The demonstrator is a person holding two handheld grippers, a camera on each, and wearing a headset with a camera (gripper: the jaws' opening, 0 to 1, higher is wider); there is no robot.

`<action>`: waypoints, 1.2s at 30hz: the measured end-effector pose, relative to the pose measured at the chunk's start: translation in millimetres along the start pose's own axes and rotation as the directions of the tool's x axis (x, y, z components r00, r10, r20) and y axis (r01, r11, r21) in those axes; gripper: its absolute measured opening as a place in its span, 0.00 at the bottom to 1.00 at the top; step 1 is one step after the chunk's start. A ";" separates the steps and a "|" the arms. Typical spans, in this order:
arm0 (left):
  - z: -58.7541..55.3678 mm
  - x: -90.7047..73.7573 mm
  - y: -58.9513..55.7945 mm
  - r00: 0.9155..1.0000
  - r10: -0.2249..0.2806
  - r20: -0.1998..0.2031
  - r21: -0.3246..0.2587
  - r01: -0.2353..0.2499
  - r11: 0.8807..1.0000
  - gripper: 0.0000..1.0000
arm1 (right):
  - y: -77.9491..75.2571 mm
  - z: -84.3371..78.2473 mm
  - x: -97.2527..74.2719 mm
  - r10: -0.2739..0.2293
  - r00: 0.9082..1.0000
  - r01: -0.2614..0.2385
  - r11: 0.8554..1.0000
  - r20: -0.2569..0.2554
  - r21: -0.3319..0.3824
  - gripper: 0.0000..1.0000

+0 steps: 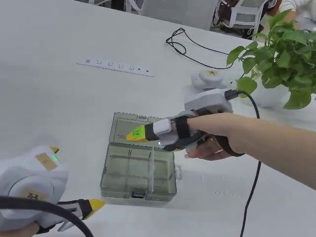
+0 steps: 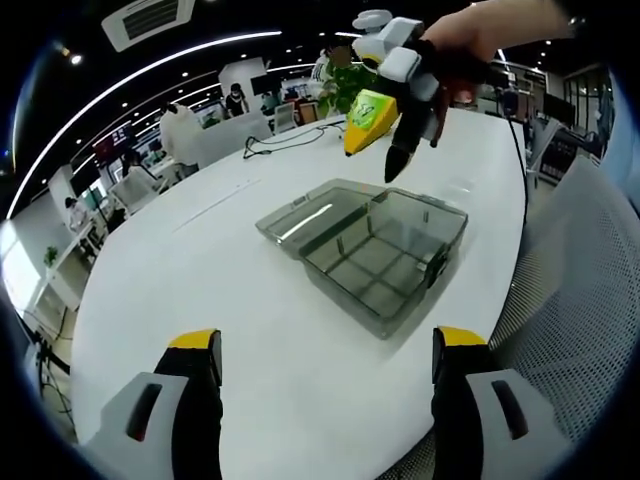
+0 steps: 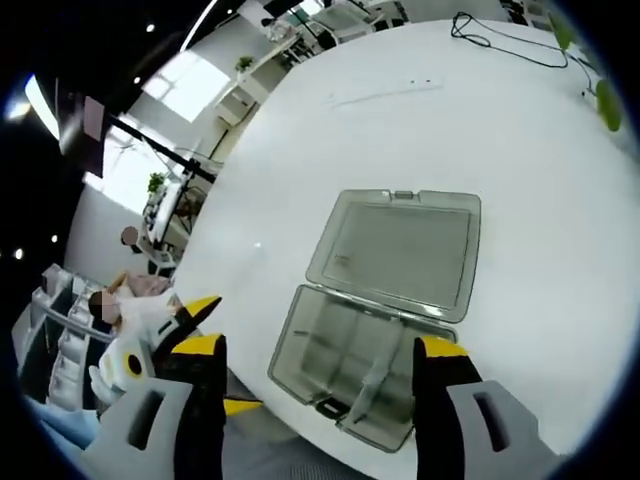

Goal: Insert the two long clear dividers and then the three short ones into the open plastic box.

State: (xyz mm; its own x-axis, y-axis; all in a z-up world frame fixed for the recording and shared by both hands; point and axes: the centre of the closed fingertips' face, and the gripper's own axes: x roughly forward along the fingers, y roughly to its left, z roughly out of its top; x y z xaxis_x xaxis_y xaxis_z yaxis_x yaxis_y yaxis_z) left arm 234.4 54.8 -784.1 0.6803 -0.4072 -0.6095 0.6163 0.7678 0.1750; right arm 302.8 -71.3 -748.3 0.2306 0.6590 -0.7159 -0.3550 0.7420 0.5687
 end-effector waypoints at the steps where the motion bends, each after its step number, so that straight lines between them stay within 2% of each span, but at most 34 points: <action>1: -0.1 0.0 -0.3 1.000 -0.003 0.000 -0.006 0.003 1.000 0.88 | -2.2 -2.7 -3.1 -0.005 1.000 0.005 1.000 -0.006 0.003 0.79; 5: -0.6 -0.3 -0.2 1.000 -0.005 0.001 -0.019 0.005 1.000 0.88 | -11.8 -6.8 -15.5 -0.011 0.999 0.014 0.998 0.044 -0.065 0.84; 6: -0.5 -0.3 -0.4 1.000 -0.006 0.001 -0.021 0.006 1.000 0.88 | -14.1 -10.2 -18.3 -0.018 0.999 0.020 0.998 0.038 -0.065 0.85; 8: -0.6 0.0 -1.0 1.000 -0.010 0.000 -0.023 0.010 1.000 0.88 | -18.1 -7.4 -23.2 -0.025 0.995 0.036 0.993 0.094 -0.113 0.88; 9: -0.7 0.2 -1.4 1.000 -0.011 -0.001 -0.022 0.011 1.000 0.88 | -19.1 -12.6 -25.4 -0.030 0.996 0.039 0.993 0.079 -0.108 0.90; 11: -0.8 0.4 -2.1 1.000 -0.013 -0.003 -0.018 0.013 1.000 0.88 | -18.9 -15.2 -27.9 -0.018 0.995 0.031 0.989 0.094 -0.143 0.93; 13: -1.0 0.4 -2.4 1.000 -0.015 -0.004 -0.018 0.015 1.000 0.88 | -17.1 -14.5 -30.7 0.005 0.991 0.022 0.982 0.137 -0.189 0.97; 14: -1.1 0.5 -2.5 1.000 -0.017 -0.005 -0.020 0.017 1.000 0.88 | -20.5 -17.5 -32.5 -0.010 0.992 0.034 0.982 0.127 -0.186 0.98; 15: -1.0 0.5 -2.3 1.000 -0.017 -0.004 -0.023 0.017 1.000 0.88 | -18.7 -15.6 -33.6 0.008 0.989 0.025 0.976 0.149 -0.216 0.99; 17: -0.4 0.6 -1.8 1.000 -0.019 0.000 -0.038 0.019 0.999 0.88 | -22.5 -18.1 -38.1 -0.008 0.985 0.051 0.967 0.171 -0.251 1.00; 18: 0.0 0.6 -1.0 1.000 -0.020 0.004 -0.049 0.020 0.999 0.88 | -18.7 -12.3 -40.4 0.027 0.975 0.049 0.943 0.221 -0.328 1.00; 19: 0.2 0.6 -0.7 1.000 -0.020 0.005 -0.054 0.020 0.998 0.88 | -20.0 -12.1 -41.4 0.021 0.973 0.061 0.936 0.230 -0.346 1.00; 20: 1.0 0.3 0.5 1.000 -0.021 0.012 -0.074 0.022 0.997 0.88 | -25.2 -18.0 -43.7 -0.003 0.975 0.090 0.918 0.220 -0.386 1.00; 21: 1.3 0.1 1.3 1.000 -0.020 0.015 -0.085 0.021 0.996 0.88 | -27.2 -16.4 -44.9 -0.011 0.970 0.106 0.919 0.244 -0.381 1.00; 22: 1.5 -0.2 1.9 1.000 -0.020 0.017 -0.095 0.021 0.995 0.88 | -26.7 -19.0 -46.3 -0.003 0.969 0.098 0.924 0.248 -0.371 1.00; 23: 2.0 -0.5 2.7 1.000 -0.020 0.021 -0.110 0.022 0.994 0.88 | -24.7 -16.7 -47.7 0.018 0.962 0.091 0.919 0.272 -0.383 1.00; 24: 2.0 -0.5 3.5 1.000 -0.019 0.023 -0.118 0.022 0.993 0.88 | -26.8 -17.6 -49.3 0.007 0.960 0.101 0.924 0.280 -0.370 1.00; 25: 2.4 -0.4 4.1 0.999 -0.020 0.027 -0.132 0.023 0.991 0.88 | -23.7 -20.8 -50.5 0.021 0.960 0.091 0.920 0.280 -0.381 1.00; 26: 2.8 -0.6 3.9 0.999 -0.021 0.030 -0.142 0.025 0.990 0.88 | -23.3 -19.6 -51.9 0.025 0.953 0.100 0.916 0.303 -0.389 1.00; 27: 2.6 -0.5 3.7 0.999 -0.021 0.030 -0.148 0.026 0.989 0.88 | -24.8 -24.1 -52.4 0.015 0.954 0.106 0.918 0.300 -0.381 1.00; 29: 1.8 0.0 3.3 0.999 -0.026 0.028 -0.156 0.030 0.987 0.88 | -23.5 -26.8 -52.7 0.029 0.952 0.098 0.914 0.306 -0.393 1.00; 30: 1.6 0.3 2.6 0.999 -0.030 0.028 -0.166 0.035 0.985 0.88 | -25.5 -30.1 -52.9 0.019 0.953 0.104 0.918 0.304 -0.383 1.00; 31: 1.7 0.3 2.5 0.999 -0.032 0.029 -0.172 0.037 0.984 0.88 | -25.4 -30.6 -54.3 0.030 0.947 0.106 0.911 0.321 -0.397 1.00; 32: 1.6 0.0 3.4 0.999 -0.031 0.031 -0.180 0.036 0.983 0.88 | -27.8 -31.8 -55.0 0.020 0.945 0.115 0.913 0.326 -0.391 1.00; 36: 0.8 0.0 6.7 0.999 -0.033 0.035 -0.221 0.040 0.974 0.88 | -29.5 -35.4 -59.9 0.049 0.931 0.112 0.906 0.363 -0.409 1.00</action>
State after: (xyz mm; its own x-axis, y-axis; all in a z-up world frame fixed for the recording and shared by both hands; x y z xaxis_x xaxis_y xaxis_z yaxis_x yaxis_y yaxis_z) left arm 238.8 59.5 -782.3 0.6727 -0.4496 -0.5876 0.5404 0.8410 -0.0249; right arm 267.5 -137.0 -736.5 0.5259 0.6943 -0.4912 -0.6662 0.6953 0.2696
